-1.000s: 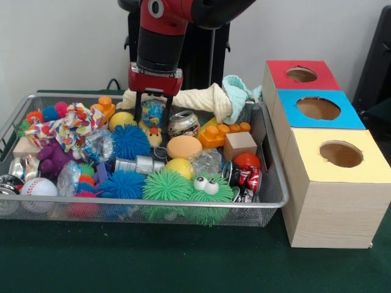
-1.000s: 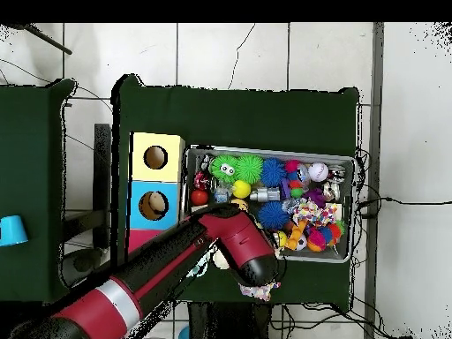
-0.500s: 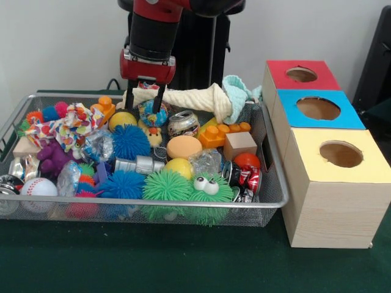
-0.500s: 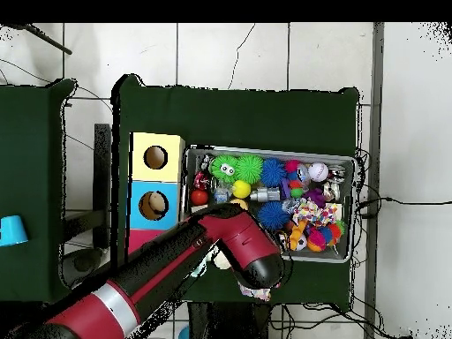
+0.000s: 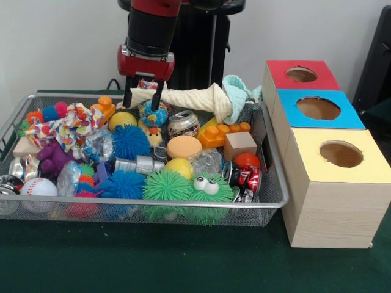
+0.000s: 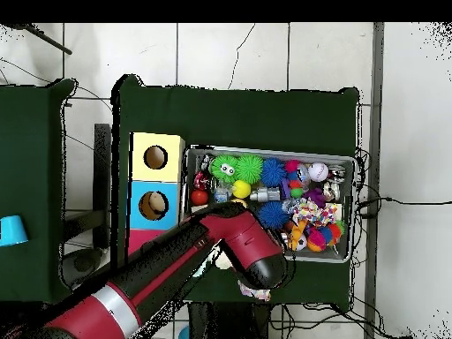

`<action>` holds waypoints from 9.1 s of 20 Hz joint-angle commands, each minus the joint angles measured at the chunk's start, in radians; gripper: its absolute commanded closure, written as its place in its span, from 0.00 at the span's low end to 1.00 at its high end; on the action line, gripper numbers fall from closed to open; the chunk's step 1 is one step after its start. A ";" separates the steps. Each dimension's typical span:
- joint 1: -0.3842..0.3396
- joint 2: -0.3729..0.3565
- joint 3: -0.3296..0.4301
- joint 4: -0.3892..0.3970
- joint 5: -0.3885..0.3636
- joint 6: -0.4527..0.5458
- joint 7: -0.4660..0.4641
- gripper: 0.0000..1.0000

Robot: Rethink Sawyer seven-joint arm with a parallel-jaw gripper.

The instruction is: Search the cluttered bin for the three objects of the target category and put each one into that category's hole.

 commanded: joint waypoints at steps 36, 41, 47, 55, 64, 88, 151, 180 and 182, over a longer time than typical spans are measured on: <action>-0.063 -0.027 0.222 -0.044 0.151 0.028 0.090 0.00; -0.069 -0.008 0.238 -0.051 0.167 0.067 0.056 0.00; -0.092 -0.001 0.270 -0.052 0.203 0.122 -0.014 0.00; -0.109 0.016 0.296 -0.062 0.208 0.157 -0.046 0.00; -0.095 0.038 0.327 -0.060 0.170 0.144 0.024 0.00; -0.091 0.077 0.382 -0.029 0.170 0.112 0.016 0.00; -0.018 -0.031 0.245 0.077 -0.171 -0.115 0.148 1.00; -0.097 -0.156 0.258 0.116 -0.037 -0.087 0.033 1.00; -0.133 -0.192 0.282 0.129 0.057 -0.006 -0.091 1.00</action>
